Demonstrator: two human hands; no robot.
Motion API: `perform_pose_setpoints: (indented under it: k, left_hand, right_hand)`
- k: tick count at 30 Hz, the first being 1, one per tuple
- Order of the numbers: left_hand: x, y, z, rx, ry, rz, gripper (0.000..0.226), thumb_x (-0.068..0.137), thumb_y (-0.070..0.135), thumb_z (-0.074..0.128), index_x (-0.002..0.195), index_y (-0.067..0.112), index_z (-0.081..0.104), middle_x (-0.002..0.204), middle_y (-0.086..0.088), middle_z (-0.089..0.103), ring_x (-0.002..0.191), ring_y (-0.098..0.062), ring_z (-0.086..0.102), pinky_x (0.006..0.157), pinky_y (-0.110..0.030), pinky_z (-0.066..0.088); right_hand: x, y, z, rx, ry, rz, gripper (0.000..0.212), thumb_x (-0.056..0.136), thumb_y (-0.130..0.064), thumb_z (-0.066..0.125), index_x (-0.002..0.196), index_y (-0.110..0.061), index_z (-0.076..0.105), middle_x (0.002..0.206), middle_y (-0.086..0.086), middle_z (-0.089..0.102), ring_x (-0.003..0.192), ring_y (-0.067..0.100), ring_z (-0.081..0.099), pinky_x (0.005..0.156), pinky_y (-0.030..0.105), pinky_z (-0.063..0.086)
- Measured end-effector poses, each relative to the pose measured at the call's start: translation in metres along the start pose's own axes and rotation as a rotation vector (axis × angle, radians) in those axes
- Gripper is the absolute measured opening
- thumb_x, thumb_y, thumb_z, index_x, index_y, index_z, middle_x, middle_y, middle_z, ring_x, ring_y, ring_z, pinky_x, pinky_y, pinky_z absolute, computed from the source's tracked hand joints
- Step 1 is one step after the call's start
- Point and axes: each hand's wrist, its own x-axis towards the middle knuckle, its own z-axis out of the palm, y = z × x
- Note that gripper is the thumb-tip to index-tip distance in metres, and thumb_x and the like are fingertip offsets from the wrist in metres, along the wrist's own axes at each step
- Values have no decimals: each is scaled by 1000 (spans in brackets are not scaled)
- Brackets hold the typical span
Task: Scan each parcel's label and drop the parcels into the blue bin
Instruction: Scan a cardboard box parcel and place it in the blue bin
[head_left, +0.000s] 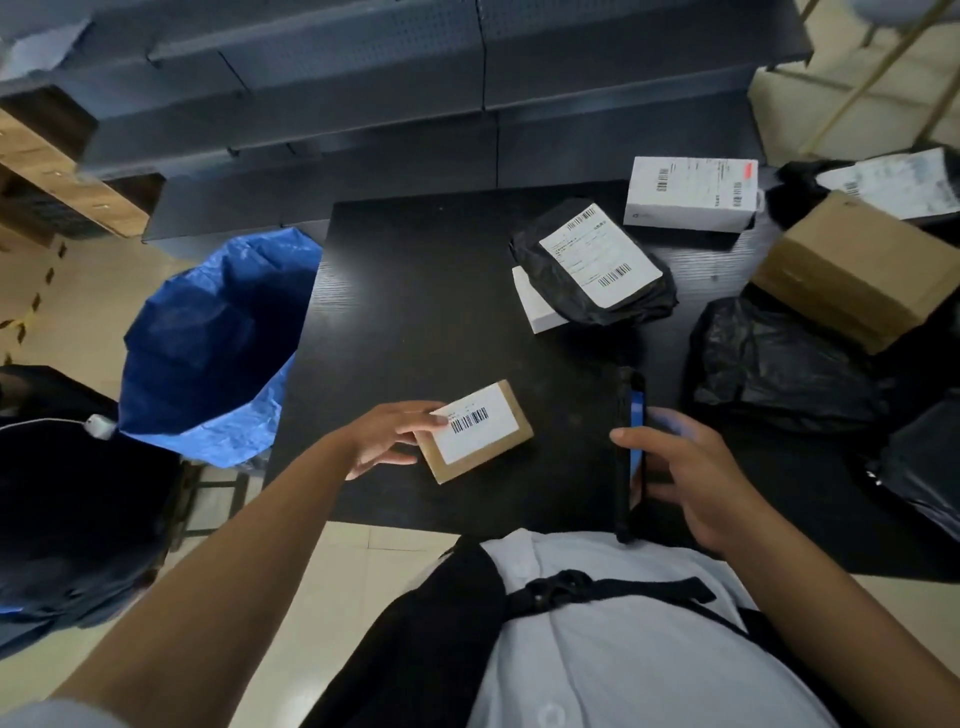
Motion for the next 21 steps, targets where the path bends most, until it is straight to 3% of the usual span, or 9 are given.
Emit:
perform_pose_setpoints:
  k: [4,7,9,11,14,16,18,21]
  left_hand:
    - [7,-10,-1,-245,45,28,33,96,33,65,128,25,65,114,3,75,115,-20,64,85,-35,53]
    - [15,-17,-4,-325,71,93,23,96,28,68,118,23,70,112,1,76,115,-21,67,88,-34,56]
    - [17,-19,-3,-322,64,134,23,96,27,67,119,21,68,118,-2,74,114,-21,68,93,-35,56]
    - [19,-22,-4,-274,85,200,35,94,29,70,128,26,61,132,-3,67,117,-18,64,102,-38,52]
    - [17,-29,-3,-78,130,312,79,84,37,80,150,35,37,152,7,41,135,-16,44,112,-47,43]
    - [18,-34,-1,65,147,370,101,75,46,86,154,41,23,161,9,24,146,-21,28,117,-55,34]
    - [22,-39,0,185,167,428,109,72,47,87,155,41,18,163,9,19,150,-22,21,119,-57,29]
    - [31,-44,3,251,162,490,100,76,41,86,154,35,24,159,8,28,146,-19,27,119,-50,33]
  right_hand:
    - [-15,-3,13,-11,35,3,49,83,-23,81,129,-16,66,116,19,72,92,37,72,67,38,56]
    - [-22,-7,31,-9,74,18,47,83,-20,81,127,-14,67,113,23,72,83,36,70,58,37,57]
    - [-26,-9,43,-36,93,15,48,83,-21,82,128,-14,67,115,24,71,84,35,71,61,38,58]
    - [-30,-12,54,-97,114,15,53,81,-25,84,130,-16,65,120,19,71,97,35,72,71,42,61]
    - [-38,-20,69,-192,146,24,75,66,-39,91,133,-18,64,124,14,70,108,36,71,83,47,62]
    - [-44,-31,79,-254,139,18,64,72,-34,89,130,-17,66,120,14,72,104,35,73,81,47,62]
    - [-51,-45,89,-339,121,31,46,82,-26,83,124,-15,69,112,14,76,96,35,75,81,47,61]
    - [-60,-65,105,-525,110,68,39,83,-27,82,118,-16,68,100,13,77,89,39,76,75,43,61]
